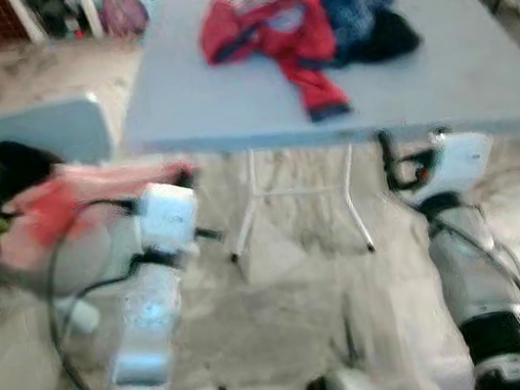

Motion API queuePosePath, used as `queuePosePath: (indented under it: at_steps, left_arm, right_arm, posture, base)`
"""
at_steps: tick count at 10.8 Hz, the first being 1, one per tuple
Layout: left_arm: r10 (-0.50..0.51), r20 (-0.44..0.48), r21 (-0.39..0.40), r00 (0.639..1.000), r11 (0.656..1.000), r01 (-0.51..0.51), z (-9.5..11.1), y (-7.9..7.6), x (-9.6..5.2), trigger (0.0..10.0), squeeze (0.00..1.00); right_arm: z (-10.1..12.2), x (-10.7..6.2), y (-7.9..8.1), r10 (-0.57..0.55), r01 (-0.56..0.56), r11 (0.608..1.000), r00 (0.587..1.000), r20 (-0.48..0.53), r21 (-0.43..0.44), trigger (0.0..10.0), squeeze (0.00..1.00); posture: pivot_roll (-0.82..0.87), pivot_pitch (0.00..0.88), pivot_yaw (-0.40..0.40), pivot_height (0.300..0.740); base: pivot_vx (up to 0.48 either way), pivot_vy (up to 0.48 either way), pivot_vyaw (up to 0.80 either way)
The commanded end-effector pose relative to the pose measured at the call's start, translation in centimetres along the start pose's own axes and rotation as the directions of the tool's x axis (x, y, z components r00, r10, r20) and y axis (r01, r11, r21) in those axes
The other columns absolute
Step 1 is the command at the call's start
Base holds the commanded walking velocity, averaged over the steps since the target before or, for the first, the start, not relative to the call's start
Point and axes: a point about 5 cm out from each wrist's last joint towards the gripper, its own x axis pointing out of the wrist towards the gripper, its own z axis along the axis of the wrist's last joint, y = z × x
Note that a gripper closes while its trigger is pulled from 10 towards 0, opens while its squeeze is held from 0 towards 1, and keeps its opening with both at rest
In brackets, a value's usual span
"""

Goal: Hang hanger

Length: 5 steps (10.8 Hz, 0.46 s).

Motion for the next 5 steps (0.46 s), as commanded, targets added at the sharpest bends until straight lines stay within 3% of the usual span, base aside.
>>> queuePosePath:
  at_steps: [1,2,3,5]
  left_arm:
    - [-0.07,-0.037,-0.076,0.997,0.995,0.067,-0.6,-1.0,0.3,10.0,0.0]
    - [-0.221,-0.112,-0.062,0.969,0.975,0.215,-2.0,-3.0,0.0,10.0,0.0]
    - [-0.267,-0.134,-0.116,0.954,0.961,0.252,-2.4,-3.6,-0.2,10.0,0.0]
    - [-0.174,-0.175,-0.189,0.969,0.972,0.14,-3.0,-2.8,-0.4,10.0,0.0]
  right_arm:
    - [0.1,0.3,0.5,0.006,-0.006,1.0,1.0,0.005,0.007,10.0,0.0]
    - [0.1,0.5,0.9,0.013,-0.014,1.0,1.0,0.008,0.008,10.0,0.0]
    - [0.2,0.6,1.0,0.016,-0.016,1.0,1.0,0.01,0.007,10.0,0.0]
    - [0.0,0.3,0.4,0.002,-0.002,1.0,1.0,0.003,-0.004,10.0,0.0]
  posture:
    - [0.01,0.156,-0.058,0.74]
    - [0.01,0.157,-0.059,0.74]
    - [0.0,0.155,-0.063,0.74]
    - [0.01,0.16,-0.066,0.74]
  base:
    - [0.0,0.0,0.0]
    - [0.0,0.0,0.0]
    - [0.0,0.0,0.0]
    - [0.0,0.0,0.0]
